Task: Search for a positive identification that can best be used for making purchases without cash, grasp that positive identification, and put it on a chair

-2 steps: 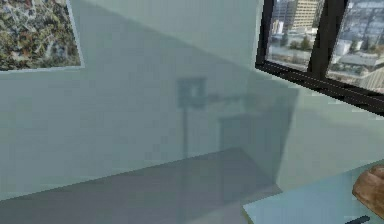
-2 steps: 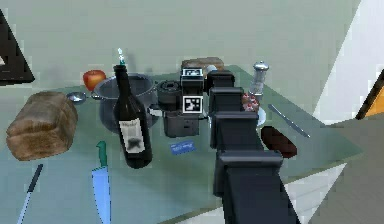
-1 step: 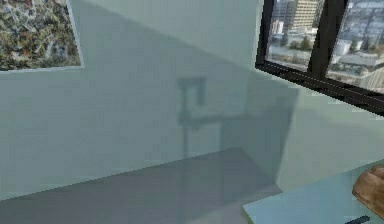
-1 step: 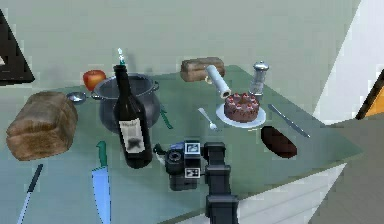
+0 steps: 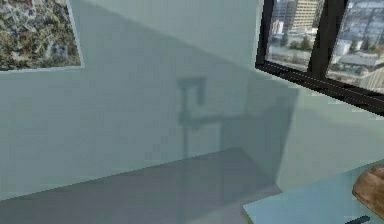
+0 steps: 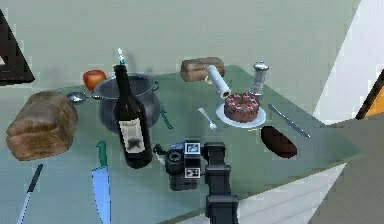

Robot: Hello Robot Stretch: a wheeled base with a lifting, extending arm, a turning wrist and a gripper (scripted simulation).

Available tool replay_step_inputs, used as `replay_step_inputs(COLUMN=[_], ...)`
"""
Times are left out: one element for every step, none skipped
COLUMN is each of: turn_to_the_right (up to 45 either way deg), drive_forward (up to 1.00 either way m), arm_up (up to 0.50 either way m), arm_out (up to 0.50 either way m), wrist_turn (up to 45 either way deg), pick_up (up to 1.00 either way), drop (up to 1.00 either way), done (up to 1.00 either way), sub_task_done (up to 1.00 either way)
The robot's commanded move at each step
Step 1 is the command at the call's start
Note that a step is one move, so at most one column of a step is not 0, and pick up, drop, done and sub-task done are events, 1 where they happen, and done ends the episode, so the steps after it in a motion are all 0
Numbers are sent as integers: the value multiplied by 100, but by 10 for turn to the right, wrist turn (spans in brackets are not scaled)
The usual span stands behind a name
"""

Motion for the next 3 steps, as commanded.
replay_step_inputs(turn_to_the_right=[0, 0, 0], drive_forward=[0, 0, 0], arm_up=[10, 6, 0], arm_out=[0, 0, 0], wrist_turn=[0, 0, -450], pick_up=[0, 0, 0], drop=[0, 0, 0], done=[0, 0, 0], sub_task_done=[0, 0, 0])
